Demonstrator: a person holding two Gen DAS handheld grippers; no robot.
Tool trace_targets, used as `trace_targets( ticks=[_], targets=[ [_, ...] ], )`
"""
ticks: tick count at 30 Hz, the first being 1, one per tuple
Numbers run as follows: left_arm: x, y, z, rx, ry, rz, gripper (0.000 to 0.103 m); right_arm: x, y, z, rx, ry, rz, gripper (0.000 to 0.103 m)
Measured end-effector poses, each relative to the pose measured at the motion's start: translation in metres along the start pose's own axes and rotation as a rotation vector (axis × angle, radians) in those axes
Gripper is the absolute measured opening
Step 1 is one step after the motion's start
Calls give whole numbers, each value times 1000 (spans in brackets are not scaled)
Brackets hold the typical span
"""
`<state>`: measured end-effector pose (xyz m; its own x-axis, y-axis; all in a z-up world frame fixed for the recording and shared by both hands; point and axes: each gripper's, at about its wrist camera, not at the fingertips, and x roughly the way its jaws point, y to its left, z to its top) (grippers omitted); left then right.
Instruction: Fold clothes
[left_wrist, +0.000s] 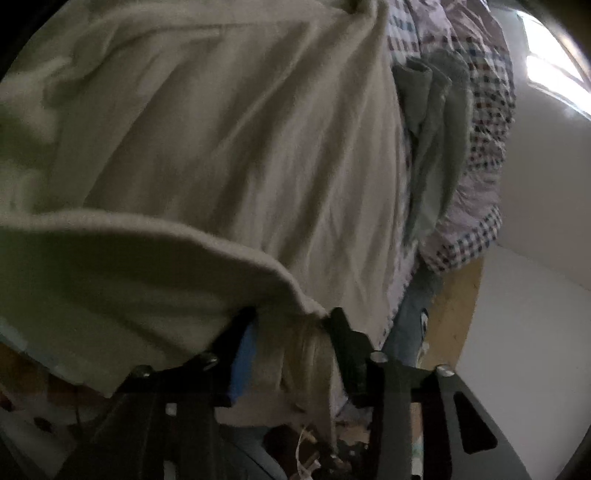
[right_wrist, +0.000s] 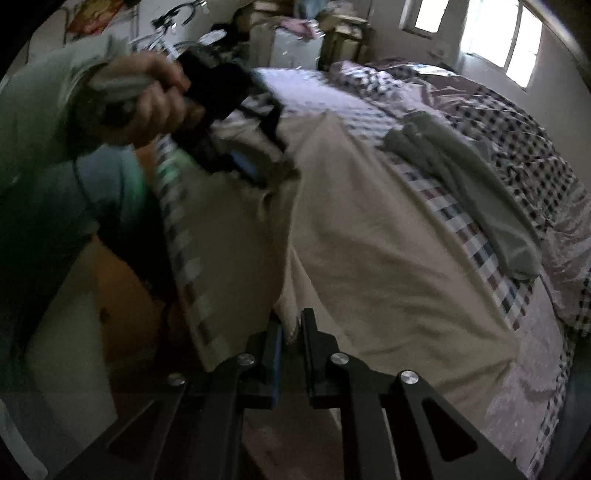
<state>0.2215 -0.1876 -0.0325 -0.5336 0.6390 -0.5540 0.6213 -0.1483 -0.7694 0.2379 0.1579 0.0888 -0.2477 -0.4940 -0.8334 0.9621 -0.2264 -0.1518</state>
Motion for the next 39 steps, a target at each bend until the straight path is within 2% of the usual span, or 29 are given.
trace_targets(
  ticks=[1,3,9,10,16,18,20,22,26,28,32,34,37,39],
  targets=[
    [-3,1,-3,13,7,-11,56,2,7,-4,-10,13,6,9],
    [-10,5,-8,42,18,-21,61,7,16,-12,-18,33,17,9],
    [-19,18,-31,108,0,3,61,23,33,-32,-2,67,19,9],
    [-20,22,-34,112,-4,12,58,23,34,-34,0,66,11,9],
    [-21,54,-57,92,-22,97,58,26,39,-41,25,70,-38,12],
    [-19,65,-60,89,-18,134,58,26,42,-42,36,74,-44,18],
    [-22,76,-60,85,-26,156,58,28,49,-44,36,93,-13,30],
    [-25,84,-61,85,-27,162,58,30,58,-45,28,117,30,33],
    [-39,89,-61,102,-51,159,58,32,75,-42,3,142,63,36],
    [-47,89,-60,123,-68,146,58,29,79,-35,11,110,49,38],
    [-56,76,-64,210,-76,63,58,18,74,-15,102,-36,30,44],
    [-53,69,-64,244,-79,56,58,17,69,-9,157,-83,18,44],
    [-50,68,-55,244,-108,119,58,17,66,-2,209,-122,-6,45],
    [-59,77,-54,226,-142,172,44,19,65,1,212,-121,-34,46]
  ],
)
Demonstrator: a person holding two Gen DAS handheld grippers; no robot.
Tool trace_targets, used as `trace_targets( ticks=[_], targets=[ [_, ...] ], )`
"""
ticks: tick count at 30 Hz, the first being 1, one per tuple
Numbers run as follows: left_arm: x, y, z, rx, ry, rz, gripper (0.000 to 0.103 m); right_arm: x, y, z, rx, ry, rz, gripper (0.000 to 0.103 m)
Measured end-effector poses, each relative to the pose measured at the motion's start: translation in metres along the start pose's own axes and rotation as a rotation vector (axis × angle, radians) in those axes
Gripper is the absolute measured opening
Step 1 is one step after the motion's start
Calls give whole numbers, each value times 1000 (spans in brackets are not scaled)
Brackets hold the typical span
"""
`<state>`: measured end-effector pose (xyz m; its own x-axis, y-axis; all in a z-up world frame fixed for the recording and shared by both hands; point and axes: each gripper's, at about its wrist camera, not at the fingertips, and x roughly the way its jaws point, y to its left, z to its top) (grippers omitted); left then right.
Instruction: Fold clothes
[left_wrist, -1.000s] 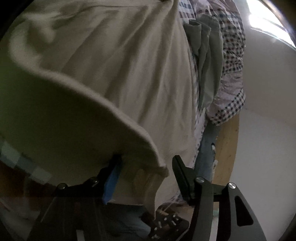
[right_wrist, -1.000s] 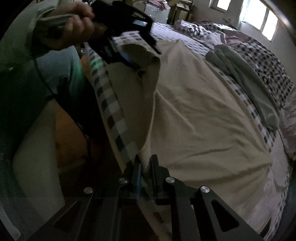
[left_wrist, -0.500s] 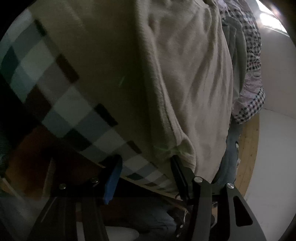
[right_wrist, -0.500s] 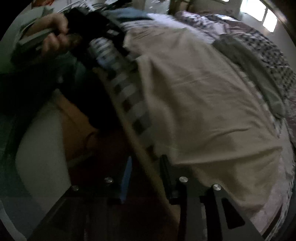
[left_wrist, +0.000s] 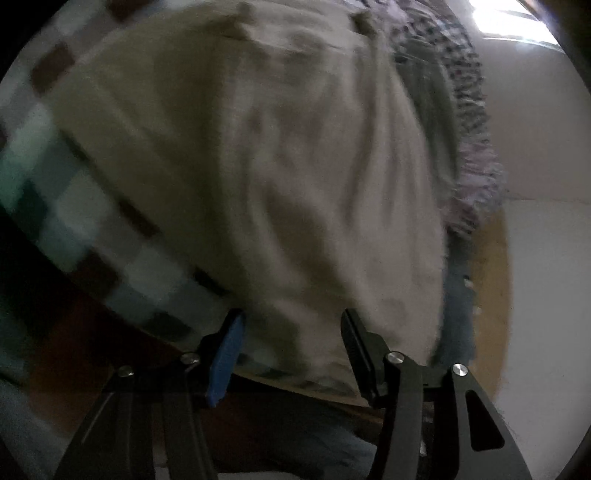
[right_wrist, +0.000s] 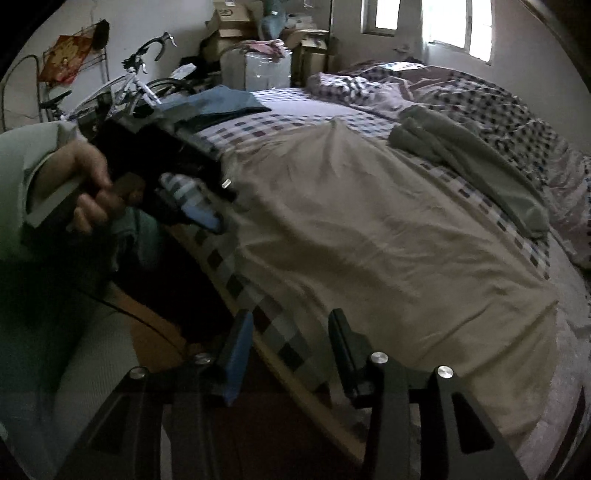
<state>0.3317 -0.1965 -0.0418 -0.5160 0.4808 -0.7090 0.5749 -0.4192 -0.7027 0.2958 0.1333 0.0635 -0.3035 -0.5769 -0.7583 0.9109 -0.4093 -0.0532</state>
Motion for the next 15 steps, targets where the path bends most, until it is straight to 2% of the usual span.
trace_targets(
  ticks=[1,3,5,6,7,9,15],
  targets=[
    [-6,7,0,-12,-15,30,37,0,0,-1,4,2,-7,46],
    [-19,20,0,-34,-47,83,37,1,1,-4,11,5,-21,46],
    [-36,26,5,-37,-100,87,37,4,0,-3,30,4,-42,47],
    [-44,29,8,-37,-128,87,38,6,-1,-3,35,4,-43,47],
    [-52,30,12,-32,-160,82,48,7,-1,-2,40,1,-46,47],
    [-63,30,18,-9,-215,72,59,9,-2,1,53,-9,-48,47],
    [-66,30,29,51,-266,31,62,8,2,13,102,-65,-36,47]
  ],
)
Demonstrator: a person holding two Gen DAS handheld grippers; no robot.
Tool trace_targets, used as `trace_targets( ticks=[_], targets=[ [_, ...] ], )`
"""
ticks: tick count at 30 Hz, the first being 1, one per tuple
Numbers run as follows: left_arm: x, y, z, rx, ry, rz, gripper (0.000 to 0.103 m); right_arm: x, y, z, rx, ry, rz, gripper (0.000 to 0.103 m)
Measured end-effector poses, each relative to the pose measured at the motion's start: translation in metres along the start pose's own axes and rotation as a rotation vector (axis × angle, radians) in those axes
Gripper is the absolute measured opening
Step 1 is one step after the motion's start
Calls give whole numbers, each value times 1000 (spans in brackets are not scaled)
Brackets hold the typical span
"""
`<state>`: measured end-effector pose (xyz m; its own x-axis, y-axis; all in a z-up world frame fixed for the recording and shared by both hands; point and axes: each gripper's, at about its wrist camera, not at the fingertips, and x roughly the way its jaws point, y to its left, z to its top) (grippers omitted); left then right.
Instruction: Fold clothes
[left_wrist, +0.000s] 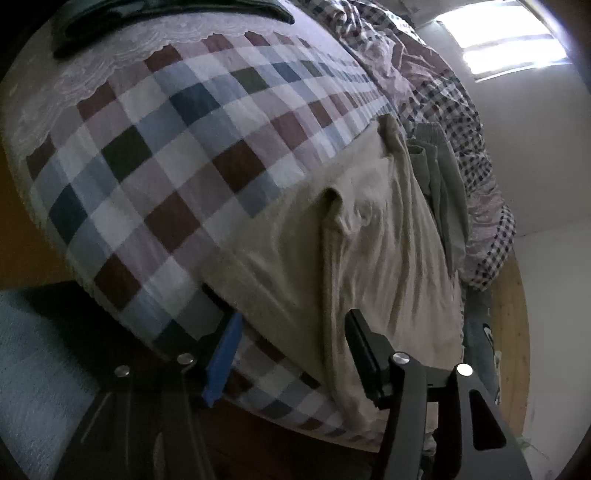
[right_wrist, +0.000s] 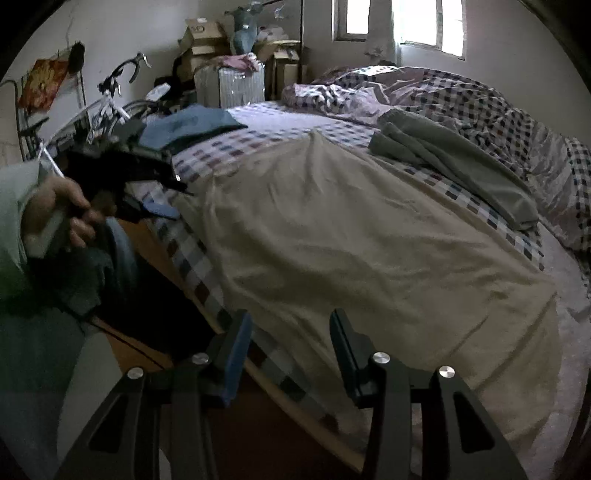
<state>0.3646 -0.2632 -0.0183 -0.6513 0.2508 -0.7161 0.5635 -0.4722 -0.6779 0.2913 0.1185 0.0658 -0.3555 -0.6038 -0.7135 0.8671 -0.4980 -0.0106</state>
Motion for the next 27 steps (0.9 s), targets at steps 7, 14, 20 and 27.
trace_targets(
  ticks=[7,14,20,27],
  targets=[
    [33,-8,3,-65,-7,-56,62,12,25,13,-10,-34,-25,50],
    [18,9,11,-48,-67,-102,60,35,67,24,-95,-37,-89,60],
    [10,25,14,-66,-56,-139,19,63,107,34,-168,-31,-149,67],
    [0,22,12,-35,-43,-214,3,95,156,47,-291,-97,-299,76]
  ],
)
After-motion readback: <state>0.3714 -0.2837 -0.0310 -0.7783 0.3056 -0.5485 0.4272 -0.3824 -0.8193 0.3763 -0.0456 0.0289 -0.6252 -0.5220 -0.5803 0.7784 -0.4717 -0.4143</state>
